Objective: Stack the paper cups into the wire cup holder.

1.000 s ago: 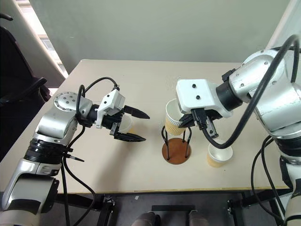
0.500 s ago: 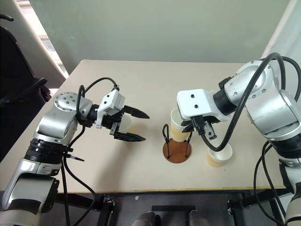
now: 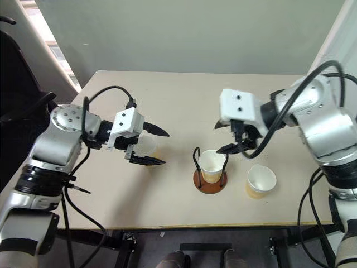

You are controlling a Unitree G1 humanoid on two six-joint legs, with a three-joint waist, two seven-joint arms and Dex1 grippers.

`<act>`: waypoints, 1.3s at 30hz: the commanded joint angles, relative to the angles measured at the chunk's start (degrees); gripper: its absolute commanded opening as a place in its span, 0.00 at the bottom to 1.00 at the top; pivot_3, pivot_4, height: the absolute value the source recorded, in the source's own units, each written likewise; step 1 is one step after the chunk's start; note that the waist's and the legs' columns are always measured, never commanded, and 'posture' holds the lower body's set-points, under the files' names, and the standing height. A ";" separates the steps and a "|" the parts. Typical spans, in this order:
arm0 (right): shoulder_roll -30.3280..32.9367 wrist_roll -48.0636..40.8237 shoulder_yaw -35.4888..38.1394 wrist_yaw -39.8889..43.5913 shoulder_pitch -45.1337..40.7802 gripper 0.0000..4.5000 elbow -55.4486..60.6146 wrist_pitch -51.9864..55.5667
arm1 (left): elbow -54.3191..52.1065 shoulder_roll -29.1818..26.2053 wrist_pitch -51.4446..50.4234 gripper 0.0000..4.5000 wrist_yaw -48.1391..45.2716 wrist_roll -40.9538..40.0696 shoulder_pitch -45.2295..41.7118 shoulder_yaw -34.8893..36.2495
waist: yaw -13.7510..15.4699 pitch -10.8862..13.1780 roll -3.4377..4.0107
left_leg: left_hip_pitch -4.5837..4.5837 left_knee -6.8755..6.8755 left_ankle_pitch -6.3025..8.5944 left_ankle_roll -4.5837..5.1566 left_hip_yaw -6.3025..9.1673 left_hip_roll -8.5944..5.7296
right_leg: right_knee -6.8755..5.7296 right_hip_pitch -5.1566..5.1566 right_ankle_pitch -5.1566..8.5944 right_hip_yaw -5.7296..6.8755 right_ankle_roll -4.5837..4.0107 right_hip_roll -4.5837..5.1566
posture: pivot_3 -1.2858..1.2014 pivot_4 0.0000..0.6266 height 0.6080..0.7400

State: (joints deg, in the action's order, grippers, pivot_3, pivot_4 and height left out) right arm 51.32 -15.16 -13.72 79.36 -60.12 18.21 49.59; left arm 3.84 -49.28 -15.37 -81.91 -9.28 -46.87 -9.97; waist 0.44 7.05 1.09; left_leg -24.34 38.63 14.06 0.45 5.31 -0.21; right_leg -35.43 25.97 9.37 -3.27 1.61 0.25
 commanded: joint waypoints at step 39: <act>2.64 -18.53 9.32 -5.44 -0.01 0.75 2.85 3.12 | 10.95 -3.03 15.41 0.04 1.22 16.65 -0.56 -6.92 | 0.04 0.00 -0.01 | 0.10 -0.07 0.03 0.01 0.05 -0.01 | -0.46 0.13 0.30 0.02 -0.55 0.01 | 0.52 0.24 1.00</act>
State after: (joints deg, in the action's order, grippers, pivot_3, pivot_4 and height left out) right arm 53.10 -32.97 -6.90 74.15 -59.39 20.56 53.80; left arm 15.54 -52.20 -0.07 -79.92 8.76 -45.36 -18.74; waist 0.48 7.05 1.08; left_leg -24.25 38.57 14.10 0.46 5.37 -0.21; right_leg -35.89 26.10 9.67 -3.25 1.07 0.26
